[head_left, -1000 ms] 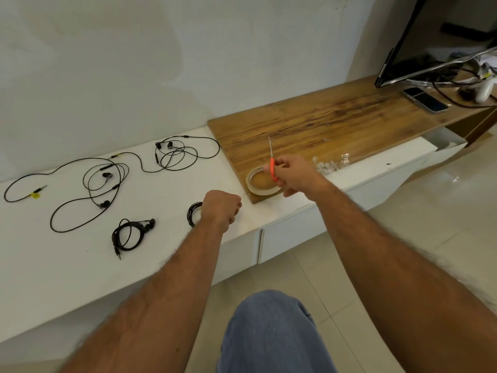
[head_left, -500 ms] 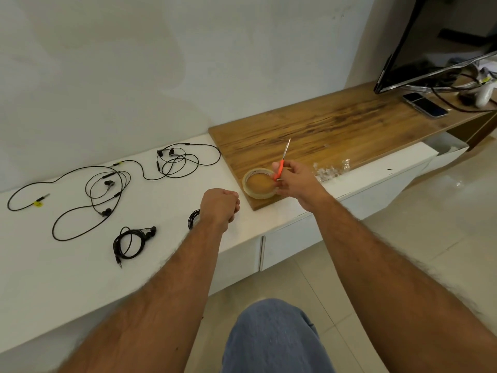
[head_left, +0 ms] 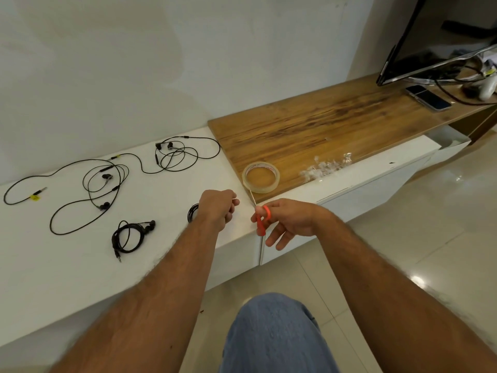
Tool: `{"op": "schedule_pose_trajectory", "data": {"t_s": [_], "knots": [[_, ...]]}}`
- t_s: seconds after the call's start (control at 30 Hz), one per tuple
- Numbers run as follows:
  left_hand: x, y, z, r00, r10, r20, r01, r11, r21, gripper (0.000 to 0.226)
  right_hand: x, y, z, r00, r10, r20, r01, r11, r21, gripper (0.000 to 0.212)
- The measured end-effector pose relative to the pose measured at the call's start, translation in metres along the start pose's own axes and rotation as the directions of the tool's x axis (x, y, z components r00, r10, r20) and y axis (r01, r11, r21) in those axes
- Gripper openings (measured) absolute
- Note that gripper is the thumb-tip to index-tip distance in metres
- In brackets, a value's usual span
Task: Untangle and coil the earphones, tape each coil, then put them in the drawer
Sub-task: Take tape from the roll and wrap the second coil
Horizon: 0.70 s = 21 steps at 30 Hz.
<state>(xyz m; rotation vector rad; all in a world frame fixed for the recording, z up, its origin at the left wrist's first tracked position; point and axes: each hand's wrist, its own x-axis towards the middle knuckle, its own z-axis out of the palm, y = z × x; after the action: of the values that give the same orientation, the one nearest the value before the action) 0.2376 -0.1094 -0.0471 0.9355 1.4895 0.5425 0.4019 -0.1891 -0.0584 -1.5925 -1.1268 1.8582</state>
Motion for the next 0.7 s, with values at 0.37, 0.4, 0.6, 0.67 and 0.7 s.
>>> {"op": "schedule_pose_trajectory", "data": {"t_s": [0.37,0.4,0.6,0.67,0.7], "knots": [[-0.002,0.000,0.000,0.997,-0.063,0.044,0.066,0.995,-0.073,0.013,0.018,-0.004,0.007,0.999,-0.034,-0.040,0.036,0.998,0.053,0.055],[-0.002,0.000,0.000,0.997,-0.062,0.043,0.065,0.995,-0.074,0.014,0.020,-0.004,0.006,0.998,-0.039,-0.044,0.041,0.998,0.052,0.055],[0.001,0.001,-0.002,0.998,-0.052,0.037,0.055,0.996,-0.066,0.015,0.027,-0.005,0.005,0.995,-0.075,-0.073,0.080,0.995,0.066,0.040],[0.002,0.000,-0.003,0.998,-0.049,0.031,0.050,0.997,-0.059,0.016,0.027,-0.004,0.006,0.991,-0.084,-0.104,0.091,0.994,0.062,0.037],[0.002,0.000,-0.003,0.999,-0.046,0.030,0.047,0.997,-0.054,0.016,0.028,-0.004,0.006,0.989,-0.090,-0.121,0.097,0.994,0.058,0.038]]}}
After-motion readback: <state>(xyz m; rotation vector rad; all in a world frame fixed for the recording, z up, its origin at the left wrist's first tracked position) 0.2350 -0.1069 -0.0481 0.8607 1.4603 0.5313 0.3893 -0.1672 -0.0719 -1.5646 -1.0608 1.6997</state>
